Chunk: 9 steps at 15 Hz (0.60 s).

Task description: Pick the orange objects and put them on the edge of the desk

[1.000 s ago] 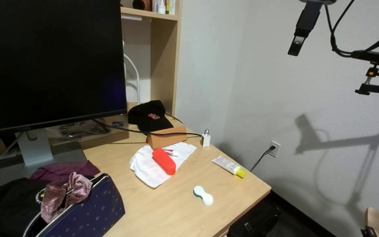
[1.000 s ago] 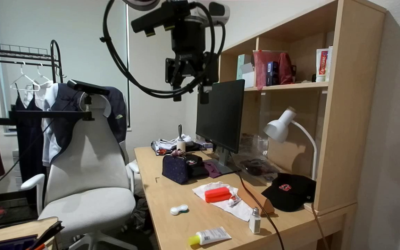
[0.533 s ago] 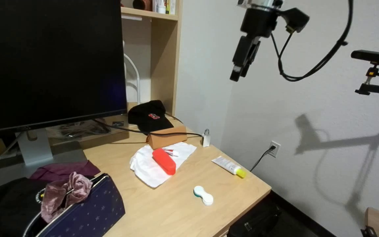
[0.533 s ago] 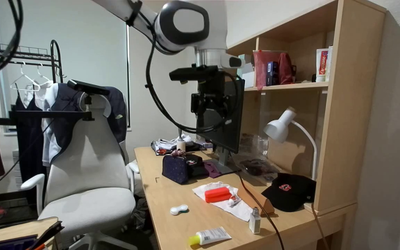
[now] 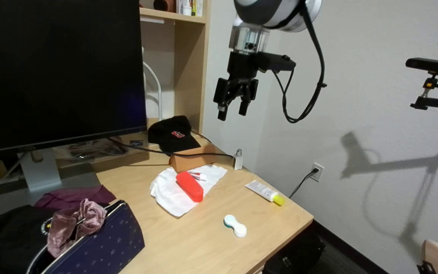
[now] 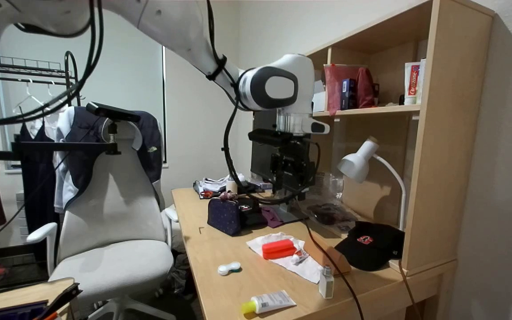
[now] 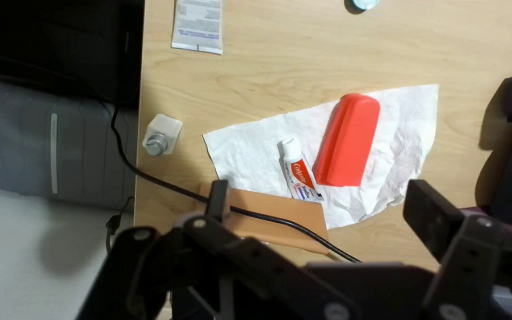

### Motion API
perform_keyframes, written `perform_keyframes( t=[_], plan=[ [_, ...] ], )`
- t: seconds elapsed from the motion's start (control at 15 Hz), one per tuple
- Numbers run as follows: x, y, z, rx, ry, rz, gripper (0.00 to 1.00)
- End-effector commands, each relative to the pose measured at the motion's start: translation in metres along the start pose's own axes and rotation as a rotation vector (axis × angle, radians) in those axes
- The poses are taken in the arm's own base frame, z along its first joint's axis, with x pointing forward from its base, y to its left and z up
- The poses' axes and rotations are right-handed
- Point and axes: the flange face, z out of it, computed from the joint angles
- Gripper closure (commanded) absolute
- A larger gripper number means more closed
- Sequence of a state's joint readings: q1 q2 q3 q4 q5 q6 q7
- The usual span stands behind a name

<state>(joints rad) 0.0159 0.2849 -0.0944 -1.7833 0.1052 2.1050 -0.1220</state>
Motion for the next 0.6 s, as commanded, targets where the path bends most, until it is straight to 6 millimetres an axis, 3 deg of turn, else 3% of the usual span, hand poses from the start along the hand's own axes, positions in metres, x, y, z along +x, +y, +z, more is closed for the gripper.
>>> perform_keyframes(
  t=[0.0,0.27,0.33,0.53],
  plan=[
    [0.036,-0.015,0.041,-0.027,-0.032,0.053,0.0],
    [0.055,-0.046,0.101,-0.045,-0.169,-0.086,0.0],
    [0.041,-0.036,0.084,-0.029,-0.119,-0.03,0.0],
    [0.051,-0.05,0.111,-0.038,-0.159,-0.063,0.0]
  ],
)
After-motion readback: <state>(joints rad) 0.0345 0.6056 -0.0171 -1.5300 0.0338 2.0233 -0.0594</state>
